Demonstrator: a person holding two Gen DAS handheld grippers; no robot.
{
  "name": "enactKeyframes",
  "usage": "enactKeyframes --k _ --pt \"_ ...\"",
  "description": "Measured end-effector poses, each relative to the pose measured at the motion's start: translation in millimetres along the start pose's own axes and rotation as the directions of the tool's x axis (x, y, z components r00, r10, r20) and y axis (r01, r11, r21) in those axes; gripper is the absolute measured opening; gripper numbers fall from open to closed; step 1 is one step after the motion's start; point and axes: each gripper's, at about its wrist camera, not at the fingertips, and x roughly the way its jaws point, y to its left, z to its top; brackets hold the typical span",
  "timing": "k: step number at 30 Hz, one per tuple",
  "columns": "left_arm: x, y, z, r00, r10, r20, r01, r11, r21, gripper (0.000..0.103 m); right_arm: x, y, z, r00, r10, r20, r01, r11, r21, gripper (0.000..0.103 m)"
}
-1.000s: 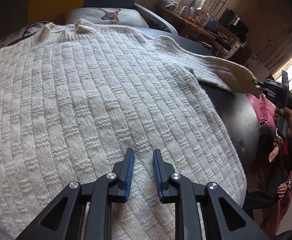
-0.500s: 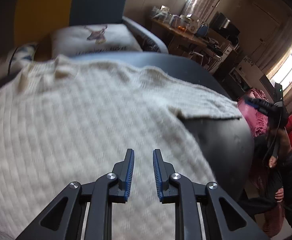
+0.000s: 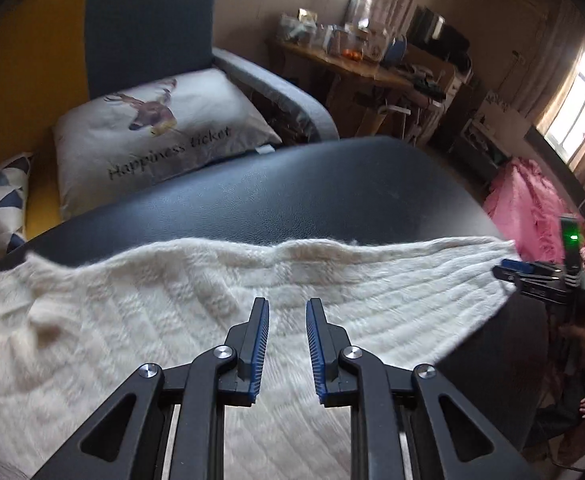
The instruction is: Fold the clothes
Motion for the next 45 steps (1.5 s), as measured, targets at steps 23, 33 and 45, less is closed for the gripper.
enactKeyframes --k 23,33,45 --pt "-22.7 -25.3 -73.8 0.998 -0.064 -0.017 0.065 0.995 0.072 0.018 -62.8 111.8 -16.7 0.968 0.213 0.130 -0.176 0.953 -0.248 0.049" --pt "-8.6 -24.3 -105.7 0.994 -0.091 -0.054 0.093 0.995 0.031 0.018 -1.2 224.1 -11.0 0.987 0.162 -0.017 -0.156 0.905 -0.396 0.055" --pt "-9.5 -14.4 -109.8 0.987 -0.156 -0.044 0.156 0.988 0.003 0.018 -28.5 205.8 -93.1 0.697 0.684 -0.214 -0.715 0.686 -0.135 0.056"
